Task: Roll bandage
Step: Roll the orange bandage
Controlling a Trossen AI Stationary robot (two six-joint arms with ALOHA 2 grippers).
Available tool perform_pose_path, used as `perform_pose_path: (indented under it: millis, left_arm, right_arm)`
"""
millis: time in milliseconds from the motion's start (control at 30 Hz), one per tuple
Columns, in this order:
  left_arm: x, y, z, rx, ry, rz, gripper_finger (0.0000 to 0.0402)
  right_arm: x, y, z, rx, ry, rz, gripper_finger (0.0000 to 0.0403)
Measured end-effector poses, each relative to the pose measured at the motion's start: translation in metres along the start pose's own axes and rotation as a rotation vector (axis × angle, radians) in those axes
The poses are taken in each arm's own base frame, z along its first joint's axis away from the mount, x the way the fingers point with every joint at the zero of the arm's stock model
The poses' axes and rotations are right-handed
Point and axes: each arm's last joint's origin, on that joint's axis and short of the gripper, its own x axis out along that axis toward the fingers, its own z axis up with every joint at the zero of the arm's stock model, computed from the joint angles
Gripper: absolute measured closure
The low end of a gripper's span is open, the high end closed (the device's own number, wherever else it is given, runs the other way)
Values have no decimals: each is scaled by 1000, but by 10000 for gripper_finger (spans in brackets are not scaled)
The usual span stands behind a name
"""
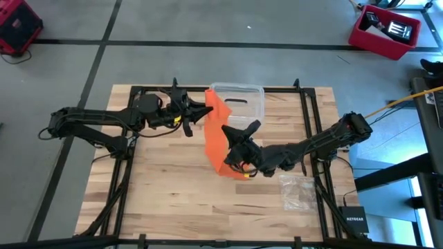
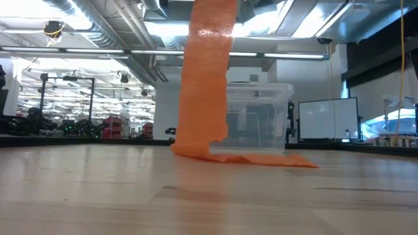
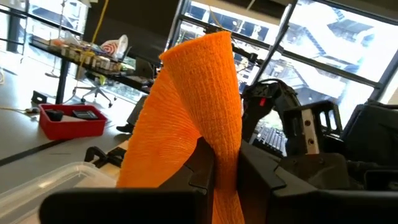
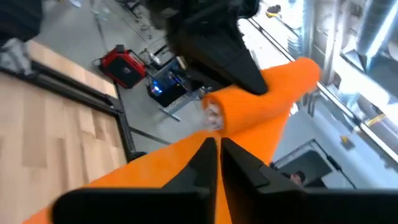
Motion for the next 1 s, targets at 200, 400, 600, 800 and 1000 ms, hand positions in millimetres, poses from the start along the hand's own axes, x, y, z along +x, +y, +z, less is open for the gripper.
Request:
perform_pose_path:
  millis: [200, 400, 600, 800, 1000]
  left_arm:
    - [0, -4, -2, 3, 1, -1, 368]
    - [7, -9, -14, 21, 20, 21, 368]
    - [17, -16, -23, 10, -7, -4, 364]
    - [23, -20, -30, -6, -21, -17, 367]
    - [22, -24, -31, 4, -14, -21, 363]
  right_arm:
    - [-3, 17, -13, 26, 3, 100, 309]
    - [-1, 12, -15, 22, 15, 51, 237]
    - [-1, -5, -8, 30, -12, -25, 190]
    - [9, -9, -13, -3, 13, -45, 183]
    - [8, -13, -9, -18, -9, -69, 184]
